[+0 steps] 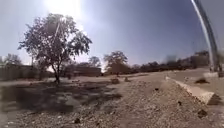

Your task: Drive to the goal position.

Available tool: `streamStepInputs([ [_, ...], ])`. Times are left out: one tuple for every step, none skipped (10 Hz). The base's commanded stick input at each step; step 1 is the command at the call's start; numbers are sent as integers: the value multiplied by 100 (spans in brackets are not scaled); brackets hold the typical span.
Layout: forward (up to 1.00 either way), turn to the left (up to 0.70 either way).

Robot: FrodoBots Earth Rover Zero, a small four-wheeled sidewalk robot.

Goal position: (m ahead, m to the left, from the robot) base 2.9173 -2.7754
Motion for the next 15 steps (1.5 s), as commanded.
streamStepInputs([
  [50, 0],
  [50, 0],
  [50, 0],
  [50, 0],
  [50, 0],
  [50, 0],
  [50, 0],
  [50, 0],
  [50, 0],
  [50, 0],
  [50, 0],
  [50, 0],
  [50, 0],
  [50, 0],
  [50, 0],
])
